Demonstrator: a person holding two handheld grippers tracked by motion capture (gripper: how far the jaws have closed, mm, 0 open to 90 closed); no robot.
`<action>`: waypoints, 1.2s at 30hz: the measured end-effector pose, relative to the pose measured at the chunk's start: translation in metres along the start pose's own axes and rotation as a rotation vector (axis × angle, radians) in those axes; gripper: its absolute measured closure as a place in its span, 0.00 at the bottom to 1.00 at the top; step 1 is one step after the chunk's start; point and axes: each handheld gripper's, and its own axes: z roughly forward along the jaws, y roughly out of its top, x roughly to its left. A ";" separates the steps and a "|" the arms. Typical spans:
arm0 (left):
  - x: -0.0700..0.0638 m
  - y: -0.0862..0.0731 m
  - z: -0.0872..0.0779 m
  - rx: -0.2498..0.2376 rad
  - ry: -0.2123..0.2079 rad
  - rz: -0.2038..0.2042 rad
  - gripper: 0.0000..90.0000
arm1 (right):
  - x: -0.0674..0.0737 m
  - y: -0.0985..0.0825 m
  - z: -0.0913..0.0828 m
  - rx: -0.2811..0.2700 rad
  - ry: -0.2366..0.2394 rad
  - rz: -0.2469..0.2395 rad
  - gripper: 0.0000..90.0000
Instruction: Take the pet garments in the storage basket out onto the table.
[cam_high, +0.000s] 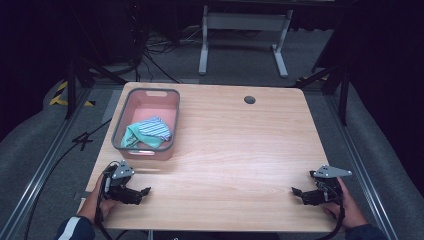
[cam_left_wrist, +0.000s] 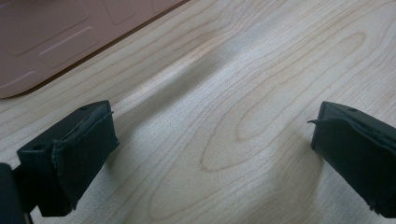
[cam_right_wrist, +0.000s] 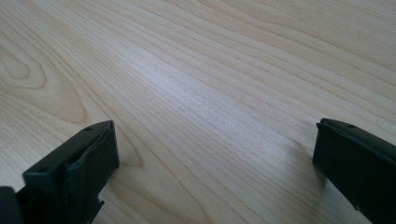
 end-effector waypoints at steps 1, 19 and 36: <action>0.000 0.000 0.000 0.001 0.000 0.001 0.00 | 0.000 0.000 0.000 0.000 0.000 0.000 0.01; -0.001 -0.005 -0.005 -0.005 0.015 0.007 0.01 | -0.003 0.001 0.001 0.001 0.015 -0.021 0.00; -0.003 0.011 -0.033 0.113 -0.023 0.110 0.22 | -0.003 0.001 0.001 0.001 0.015 -0.021 0.01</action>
